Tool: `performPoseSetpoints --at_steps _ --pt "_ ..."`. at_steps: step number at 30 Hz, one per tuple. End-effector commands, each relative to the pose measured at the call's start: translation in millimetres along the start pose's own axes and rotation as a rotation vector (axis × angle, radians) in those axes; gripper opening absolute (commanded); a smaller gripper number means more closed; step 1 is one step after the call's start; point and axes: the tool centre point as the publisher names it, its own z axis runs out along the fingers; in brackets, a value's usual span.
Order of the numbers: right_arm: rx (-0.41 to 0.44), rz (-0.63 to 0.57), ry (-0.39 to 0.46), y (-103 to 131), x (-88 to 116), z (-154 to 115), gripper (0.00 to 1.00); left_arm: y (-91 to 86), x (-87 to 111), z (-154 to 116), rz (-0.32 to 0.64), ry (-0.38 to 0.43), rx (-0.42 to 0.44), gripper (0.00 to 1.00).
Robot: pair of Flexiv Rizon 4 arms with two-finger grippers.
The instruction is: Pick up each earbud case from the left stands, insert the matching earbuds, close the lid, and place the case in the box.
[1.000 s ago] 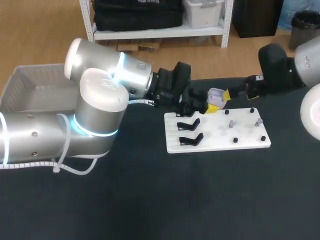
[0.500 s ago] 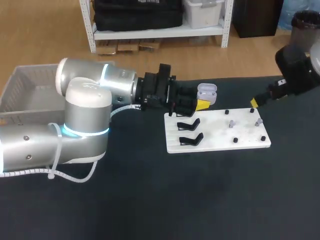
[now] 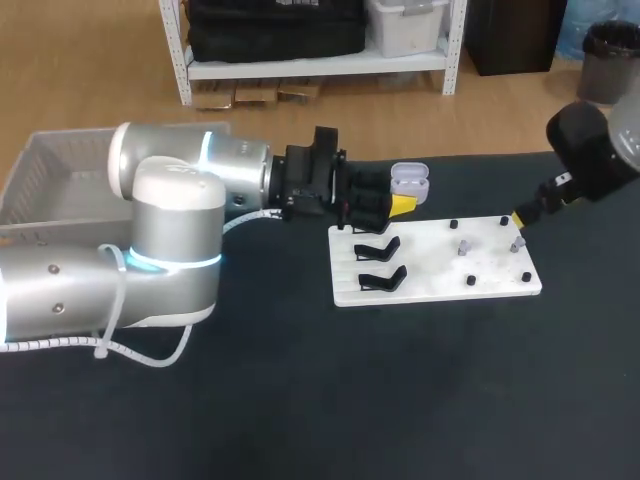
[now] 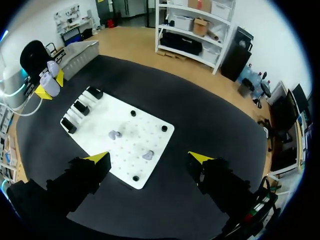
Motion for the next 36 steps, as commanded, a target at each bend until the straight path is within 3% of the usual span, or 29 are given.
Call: performPoseSetpoints --at_steps 1,4,6,9,26,31,33,36 --pt "0.021 0.001 -0.004 2 2 -2 1.00 -0.6 2.3 1 0.001 -0.004 -0.018 0.00" --pt "0.021 0.001 -0.004 2 2 -2 1.00 0.5 4.4 1 -0.003 -0.017 -0.017 0.00" --pt "-0.025 0.037 0.027 3 5 5 1.00 0.7 4.5 -1 -0.006 -0.031 -0.016 0.00" --pt "-0.018 0.059 0.070 -1 8 11 1.00 0.6 1.5 -5 -0.011 -0.053 -0.031 0.00" --pt "-0.011 0.038 0.177 -6 16 41 1.00 -0.4 -5.2 -12 -0.027 -0.037 -0.062 0.00" --pt "0.048 0.022 0.221 -1 18 46 0.87 -0.4 -5.2 -12 -0.027 -0.037 -0.062 0.00" --pt "0.057 0.030 0.239 0 18 47 0.77 -0.4 -5.2 -12 -0.027 -0.037 -0.062 0.00" --pt "0.075 0.033 0.254 0 18 47 0.82 -0.4 -5.2 -12 -0.027 -0.037 -0.062 0.00"
